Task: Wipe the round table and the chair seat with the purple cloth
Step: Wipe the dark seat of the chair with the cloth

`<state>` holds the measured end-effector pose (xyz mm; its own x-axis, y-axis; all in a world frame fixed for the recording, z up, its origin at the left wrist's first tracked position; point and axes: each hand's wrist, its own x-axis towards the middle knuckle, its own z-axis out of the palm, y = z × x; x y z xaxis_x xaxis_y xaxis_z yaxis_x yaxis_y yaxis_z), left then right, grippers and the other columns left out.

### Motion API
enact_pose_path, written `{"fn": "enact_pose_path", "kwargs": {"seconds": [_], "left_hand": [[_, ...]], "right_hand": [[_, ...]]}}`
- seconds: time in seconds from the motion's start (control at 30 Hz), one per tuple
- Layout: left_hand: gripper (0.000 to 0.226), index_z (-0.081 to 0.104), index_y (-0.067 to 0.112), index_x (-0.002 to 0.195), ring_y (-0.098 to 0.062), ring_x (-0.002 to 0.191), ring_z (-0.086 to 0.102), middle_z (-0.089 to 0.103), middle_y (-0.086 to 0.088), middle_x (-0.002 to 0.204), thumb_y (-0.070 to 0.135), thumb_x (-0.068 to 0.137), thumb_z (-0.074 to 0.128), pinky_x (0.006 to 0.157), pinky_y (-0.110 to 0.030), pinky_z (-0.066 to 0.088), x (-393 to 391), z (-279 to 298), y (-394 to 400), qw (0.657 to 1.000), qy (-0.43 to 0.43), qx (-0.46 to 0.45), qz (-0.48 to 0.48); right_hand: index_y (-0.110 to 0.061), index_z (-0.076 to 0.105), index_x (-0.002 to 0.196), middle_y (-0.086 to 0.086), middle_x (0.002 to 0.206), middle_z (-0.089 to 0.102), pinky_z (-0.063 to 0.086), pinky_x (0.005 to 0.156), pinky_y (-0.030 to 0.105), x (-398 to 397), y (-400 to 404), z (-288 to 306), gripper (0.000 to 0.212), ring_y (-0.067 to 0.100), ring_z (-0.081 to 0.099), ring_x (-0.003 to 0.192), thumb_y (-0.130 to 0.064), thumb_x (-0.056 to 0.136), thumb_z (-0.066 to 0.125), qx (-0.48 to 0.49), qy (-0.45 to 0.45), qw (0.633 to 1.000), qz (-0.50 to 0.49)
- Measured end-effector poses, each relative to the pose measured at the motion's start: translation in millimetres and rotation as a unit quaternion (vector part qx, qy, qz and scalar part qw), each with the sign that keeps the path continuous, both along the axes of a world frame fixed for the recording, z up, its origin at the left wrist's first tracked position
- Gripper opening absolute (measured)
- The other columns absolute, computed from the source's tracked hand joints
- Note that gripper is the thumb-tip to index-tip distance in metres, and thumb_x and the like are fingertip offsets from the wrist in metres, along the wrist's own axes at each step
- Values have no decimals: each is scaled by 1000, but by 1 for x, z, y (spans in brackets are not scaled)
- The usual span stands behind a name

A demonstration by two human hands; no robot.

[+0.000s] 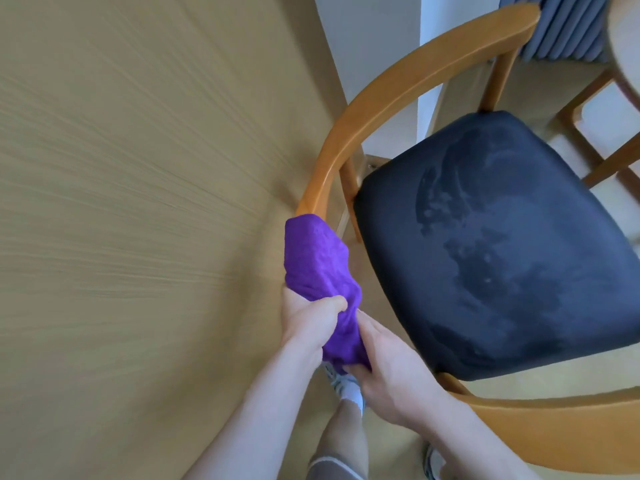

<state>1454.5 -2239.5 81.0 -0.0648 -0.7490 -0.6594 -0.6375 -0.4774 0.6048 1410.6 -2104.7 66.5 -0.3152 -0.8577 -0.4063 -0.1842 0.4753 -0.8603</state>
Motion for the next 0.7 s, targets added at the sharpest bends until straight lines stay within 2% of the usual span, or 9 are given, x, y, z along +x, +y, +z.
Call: {"fn": "enact_pose_path", "kwargs": {"seconds": [0.07,0.13,0.17,0.23,0.33,0.43,0.57,0.63,0.7], "left_hand": [[73,57,23,129,-19,93,73,73,2,108,8,60,75,79,-37,62,-6,-3,-19,997,-23,-37,-61],[73,53,23,132,-15,92,70,70,5,109,10,65,77,71,-29,56,-16,-6,-44,987,-59,-64,-135],[73,52,23,134,-14,93,68,68,6,110,10,67,77,70,-27,53,-23,-8,-58,980,-80,-71,-171],[76,47,24,137,-16,96,65,65,7,114,14,68,79,79,-31,52,-42,-12,-83,961,-125,-79,-235],[73,47,26,135,-28,107,64,65,4,120,23,69,80,97,-41,53,-74,-21,-118,923,-184,-80,-329],[60,49,26,129,-29,99,66,67,2,112,24,75,76,92,-40,55,-105,-36,-144,890,-204,-93,-397],[44,47,30,121,-22,84,61,66,6,105,30,83,70,76,-32,47,-136,-60,-165,871,-184,-140,-434],[41,43,31,116,-22,86,60,64,7,106,35,86,71,73,-31,44,-148,-68,-171,870,-144,-182,-436],[47,44,26,120,-22,96,61,61,4,111,35,86,75,74,-33,46,-163,-74,-176,862,-75,-238,-442]], "right_hand": [[-30,51,116,-19,115,56,48,81,26,-11,-12,-3,35,8,53,100,-14,87,62,-16,-19,1000,1],[-33,53,119,-21,118,56,50,82,24,-19,-25,-5,32,4,54,105,-23,91,63,-29,-43,999,-9],[-33,54,120,-22,120,56,49,87,24,-22,-33,-6,32,4,53,109,-25,91,63,-35,-65,997,-18],[-34,57,119,-21,119,58,46,95,26,-28,-50,-8,31,4,55,110,-24,90,62,-49,-139,987,-57],[-41,60,117,-21,111,65,46,91,24,-36,-80,-9,36,3,61,104,-23,86,60,-49,-278,949,-140],[-44,59,128,-11,118,71,51,102,35,-48,-112,-16,47,13,66,112,-21,87,59,-37,-359,911,-200],[-36,57,135,-7,125,71,46,110,47,-69,-150,-35,47,17,65,120,-25,89,59,-34,-373,886,-275],[-37,55,137,-11,129,69,43,113,46,-79,-166,-44,49,14,62,124,-25,90,57,-41,-347,885,-308],[-41,49,143,-18,137,63,40,115,44,-88,-182,-49,54,7,56,130,-22,93,54,-58,-301,889,-340]]}}
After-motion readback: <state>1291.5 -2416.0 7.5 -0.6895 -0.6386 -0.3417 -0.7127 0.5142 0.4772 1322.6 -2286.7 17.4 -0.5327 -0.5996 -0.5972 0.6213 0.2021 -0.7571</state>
